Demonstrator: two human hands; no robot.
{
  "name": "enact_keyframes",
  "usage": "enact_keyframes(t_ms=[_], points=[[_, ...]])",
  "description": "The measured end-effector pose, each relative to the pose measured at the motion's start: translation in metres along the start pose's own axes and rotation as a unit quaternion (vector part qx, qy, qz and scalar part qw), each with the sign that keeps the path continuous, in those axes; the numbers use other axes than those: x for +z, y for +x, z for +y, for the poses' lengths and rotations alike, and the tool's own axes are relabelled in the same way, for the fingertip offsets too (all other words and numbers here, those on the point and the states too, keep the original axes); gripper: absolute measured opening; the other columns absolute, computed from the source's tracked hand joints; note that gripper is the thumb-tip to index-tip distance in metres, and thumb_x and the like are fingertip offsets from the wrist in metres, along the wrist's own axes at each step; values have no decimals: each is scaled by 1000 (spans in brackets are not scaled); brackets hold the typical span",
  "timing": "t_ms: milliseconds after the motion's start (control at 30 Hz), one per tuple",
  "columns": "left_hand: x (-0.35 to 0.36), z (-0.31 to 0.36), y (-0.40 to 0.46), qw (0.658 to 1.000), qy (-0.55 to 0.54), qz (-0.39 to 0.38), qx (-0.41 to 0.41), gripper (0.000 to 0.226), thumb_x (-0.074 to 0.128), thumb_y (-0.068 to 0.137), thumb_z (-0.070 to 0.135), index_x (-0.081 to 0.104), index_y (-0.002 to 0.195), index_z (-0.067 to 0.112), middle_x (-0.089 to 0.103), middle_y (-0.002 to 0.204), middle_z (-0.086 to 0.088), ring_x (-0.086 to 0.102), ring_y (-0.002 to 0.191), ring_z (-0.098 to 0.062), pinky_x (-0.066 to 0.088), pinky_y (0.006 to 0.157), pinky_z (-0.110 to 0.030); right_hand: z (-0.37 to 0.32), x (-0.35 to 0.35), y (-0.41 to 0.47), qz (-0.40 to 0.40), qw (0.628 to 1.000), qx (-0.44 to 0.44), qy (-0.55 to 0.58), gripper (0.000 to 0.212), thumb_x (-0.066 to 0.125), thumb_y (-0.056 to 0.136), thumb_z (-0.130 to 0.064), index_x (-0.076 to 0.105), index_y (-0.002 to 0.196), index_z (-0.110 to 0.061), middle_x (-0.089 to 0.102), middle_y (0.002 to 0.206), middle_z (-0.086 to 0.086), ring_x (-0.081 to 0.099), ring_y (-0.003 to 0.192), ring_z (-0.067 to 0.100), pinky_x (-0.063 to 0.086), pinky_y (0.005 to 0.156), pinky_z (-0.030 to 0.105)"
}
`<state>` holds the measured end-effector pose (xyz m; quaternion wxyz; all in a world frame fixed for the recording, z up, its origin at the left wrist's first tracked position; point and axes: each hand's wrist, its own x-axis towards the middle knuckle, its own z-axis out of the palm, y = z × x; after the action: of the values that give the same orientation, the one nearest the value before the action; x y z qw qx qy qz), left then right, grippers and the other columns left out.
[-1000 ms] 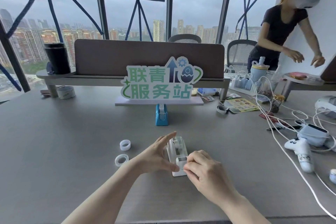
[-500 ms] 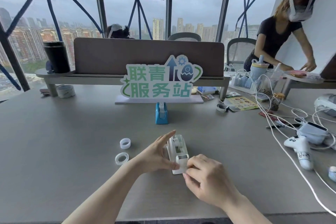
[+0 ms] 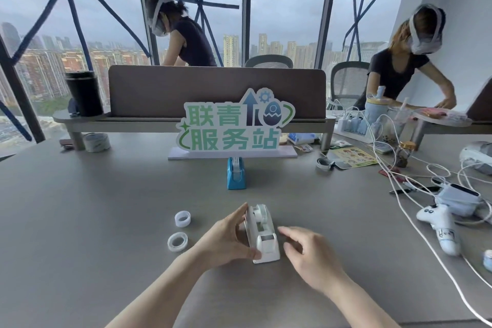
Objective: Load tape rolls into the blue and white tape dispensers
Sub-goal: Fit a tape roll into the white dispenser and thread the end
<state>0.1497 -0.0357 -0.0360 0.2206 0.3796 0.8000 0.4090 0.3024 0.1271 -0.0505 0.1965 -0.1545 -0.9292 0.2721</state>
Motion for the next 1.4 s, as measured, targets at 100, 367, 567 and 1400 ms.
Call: enact_keyframes(t_ms=[100, 367, 567, 1400], points=[[2, 2, 7, 999, -34, -6, -8, 121, 90, 54, 20, 17, 150, 22, 41, 150, 1, 35, 125, 5, 35, 109, -20, -1, 2, 8, -19, 999, 2, 28, 40, 54, 88, -17, 64, 124, -29, 64, 127, -18, 56, 120, 1, 43, 98, 17], [6, 9, 58, 997, -72, 25, 27, 69, 68, 65, -12, 61, 114, 35, 68, 113, 18, 59, 109, 7, 50, 88, -13, 16, -2, 48, -29, 997, 43, 61, 47, 52, 88, -9, 60, 129, -30, 61, 131, -18, 52, 124, -1, 36, 101, 11], [9, 17, 103, 996, -48, 77, 11, 47, 73, 64, -3, 66, 96, 32, 71, 98, 17, 60, 87, 20, 47, 89, -19, 32, -4, 96, -29, 995, 53, 81, 46, 62, 85, -14, 62, 126, -35, 65, 127, -17, 58, 118, 2, 44, 100, 20], [21, 15, 187, 979, -1, 197, -45, 48, 57, 89, 11, 51, 135, 24, 67, 126, -2, 60, 117, -21, 42, 92, -25, 70, 21, 193, 14, 995, 80, 62, 43, 64, 87, -14, 62, 127, -30, 69, 123, -4, 62, 116, 13, 42, 82, 16]])
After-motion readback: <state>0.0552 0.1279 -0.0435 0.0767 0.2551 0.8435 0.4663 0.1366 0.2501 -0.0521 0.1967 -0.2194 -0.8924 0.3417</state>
